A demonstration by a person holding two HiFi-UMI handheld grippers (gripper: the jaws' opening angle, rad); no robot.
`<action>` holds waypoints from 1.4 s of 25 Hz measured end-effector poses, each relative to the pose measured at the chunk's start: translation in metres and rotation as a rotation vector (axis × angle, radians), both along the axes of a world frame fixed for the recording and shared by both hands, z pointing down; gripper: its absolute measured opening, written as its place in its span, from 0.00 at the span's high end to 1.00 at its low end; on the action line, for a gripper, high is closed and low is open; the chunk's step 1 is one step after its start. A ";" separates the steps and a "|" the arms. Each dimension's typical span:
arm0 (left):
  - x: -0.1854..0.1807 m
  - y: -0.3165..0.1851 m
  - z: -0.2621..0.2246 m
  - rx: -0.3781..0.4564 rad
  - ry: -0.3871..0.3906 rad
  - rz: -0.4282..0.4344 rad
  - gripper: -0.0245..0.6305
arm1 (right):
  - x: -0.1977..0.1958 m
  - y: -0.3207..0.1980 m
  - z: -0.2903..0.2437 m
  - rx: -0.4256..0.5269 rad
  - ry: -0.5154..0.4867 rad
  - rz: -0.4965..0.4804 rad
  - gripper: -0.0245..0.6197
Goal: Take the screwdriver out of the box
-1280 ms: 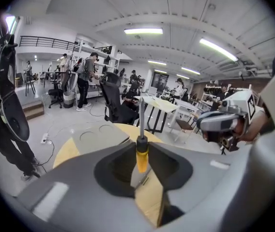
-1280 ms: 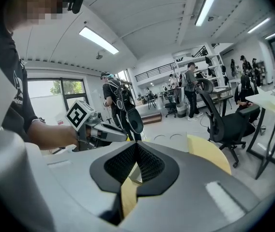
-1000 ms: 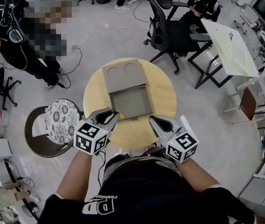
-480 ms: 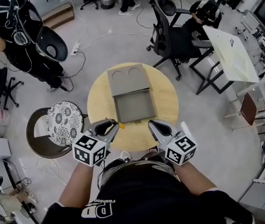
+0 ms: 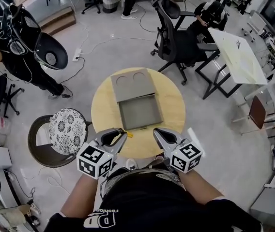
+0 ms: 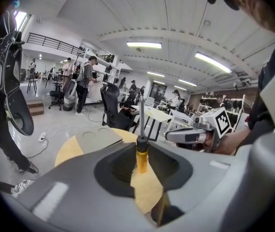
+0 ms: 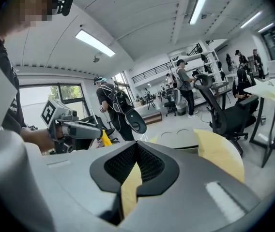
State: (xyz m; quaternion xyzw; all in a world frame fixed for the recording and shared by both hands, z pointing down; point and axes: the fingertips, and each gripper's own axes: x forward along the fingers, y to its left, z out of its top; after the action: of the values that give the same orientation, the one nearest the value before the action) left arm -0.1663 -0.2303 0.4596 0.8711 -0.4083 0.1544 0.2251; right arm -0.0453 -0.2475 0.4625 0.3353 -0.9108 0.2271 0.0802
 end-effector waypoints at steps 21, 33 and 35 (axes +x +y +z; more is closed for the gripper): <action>0.000 0.001 -0.003 0.021 -0.005 0.011 0.75 | -0.003 0.001 -0.005 0.010 0.019 -0.010 0.96; 0.004 0.002 -0.006 0.025 -0.016 0.016 0.75 | 0.000 0.003 -0.006 0.010 0.013 -0.010 0.96; 0.005 0.002 -0.008 0.029 -0.019 0.020 0.75 | 0.000 0.003 -0.006 0.011 0.013 -0.012 0.96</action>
State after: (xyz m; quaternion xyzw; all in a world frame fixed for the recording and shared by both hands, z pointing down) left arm -0.1613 -0.2284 0.4518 0.8768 -0.4037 0.1588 0.2072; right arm -0.0454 -0.2446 0.4560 0.3318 -0.9135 0.2192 0.0857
